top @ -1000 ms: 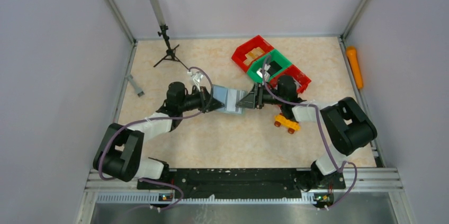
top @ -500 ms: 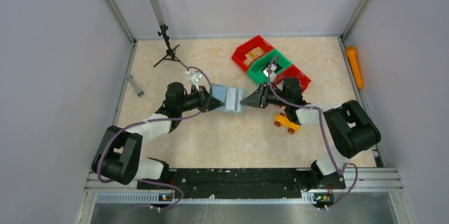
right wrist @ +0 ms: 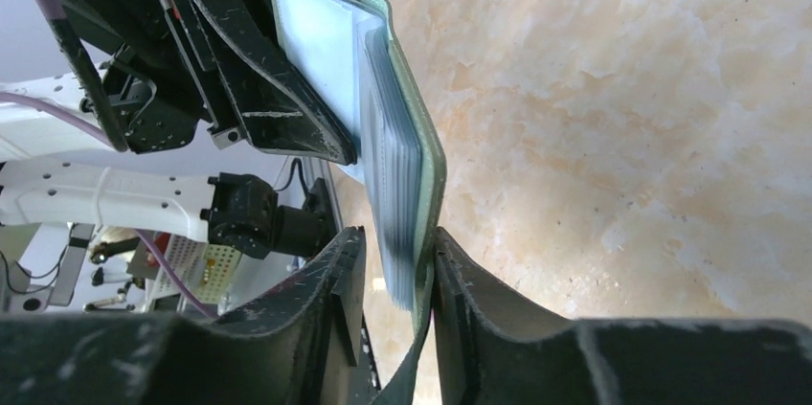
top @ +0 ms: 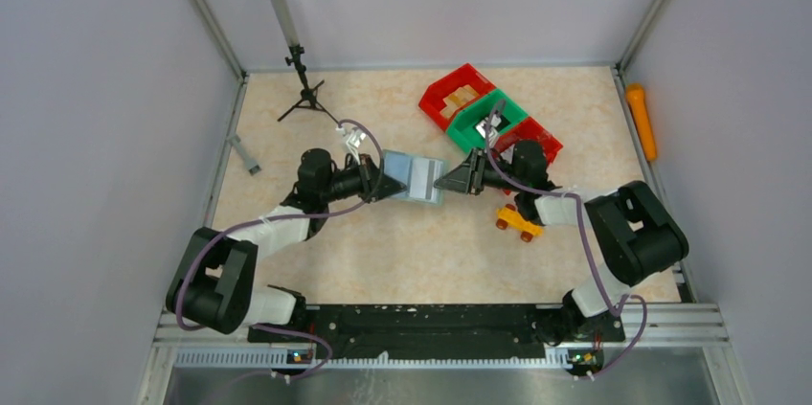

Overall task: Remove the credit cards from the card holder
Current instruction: Open the card holder at the center of the board.

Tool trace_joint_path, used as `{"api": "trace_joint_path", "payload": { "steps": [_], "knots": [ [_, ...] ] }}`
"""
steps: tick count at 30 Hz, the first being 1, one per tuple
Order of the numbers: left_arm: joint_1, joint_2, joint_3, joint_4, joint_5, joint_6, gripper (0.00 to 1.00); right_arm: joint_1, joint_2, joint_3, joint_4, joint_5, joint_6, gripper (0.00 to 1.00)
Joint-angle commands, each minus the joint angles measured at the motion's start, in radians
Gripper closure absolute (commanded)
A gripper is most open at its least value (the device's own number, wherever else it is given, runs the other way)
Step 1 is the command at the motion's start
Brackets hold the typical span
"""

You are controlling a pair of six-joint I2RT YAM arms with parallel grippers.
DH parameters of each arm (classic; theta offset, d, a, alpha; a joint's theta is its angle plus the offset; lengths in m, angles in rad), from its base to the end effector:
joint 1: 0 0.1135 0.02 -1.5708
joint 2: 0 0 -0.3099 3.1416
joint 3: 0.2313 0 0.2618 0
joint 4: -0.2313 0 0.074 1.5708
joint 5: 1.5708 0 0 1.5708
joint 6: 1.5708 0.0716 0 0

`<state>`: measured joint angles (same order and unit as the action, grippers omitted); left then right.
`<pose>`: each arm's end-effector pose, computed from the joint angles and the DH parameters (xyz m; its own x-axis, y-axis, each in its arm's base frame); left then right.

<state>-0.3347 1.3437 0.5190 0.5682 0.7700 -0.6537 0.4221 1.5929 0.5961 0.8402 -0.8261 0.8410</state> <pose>0.2562 -0.1419 0.2372 -0.7204 -0.2117 -0.6605 0.5464 0.4134 -0.7284 0.2855 0.1859 0.2228 -0.7956 0.1964 -0.5731 -0.5208 0.2615 0.8126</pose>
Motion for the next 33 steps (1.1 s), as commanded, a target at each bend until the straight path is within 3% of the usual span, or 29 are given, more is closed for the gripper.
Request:
{"api": "trace_joint_path", "payload": {
  "steps": [1, 5, 9, 13, 20, 33],
  "knots": [
    [0.002, -0.009, -0.008, 0.124, 0.055, -0.022, 1.00, -0.006, 0.002, 0.008, 0.085, -0.031, 0.008, 0.64],
    [0.002, -0.016, -0.013, 0.139, 0.062, -0.029, 0.99, -0.006, -0.004, 0.006, 0.080, -0.028, 0.005, 0.58],
    [0.002, -0.010, -0.021, 0.193, 0.094, -0.062, 0.99, -0.005, -0.003, 0.004, 0.089, -0.034, 0.007, 0.68],
    [0.001, -0.007, -0.040, 0.294, 0.140, -0.106, 0.98, -0.006, -0.001, 0.005, 0.088, -0.034, 0.007, 0.62],
    [0.001, -0.033, -0.064, 0.384, 0.174, -0.140, 0.97, -0.006, 0.005, 0.010, 0.071, -0.030, 0.003, 0.62],
    [-0.034, 0.005, -0.036, 0.357, 0.177, -0.118, 0.97, 0.011, 0.016, 0.007, 0.159, -0.076, 0.039, 0.60]
  ]
}}
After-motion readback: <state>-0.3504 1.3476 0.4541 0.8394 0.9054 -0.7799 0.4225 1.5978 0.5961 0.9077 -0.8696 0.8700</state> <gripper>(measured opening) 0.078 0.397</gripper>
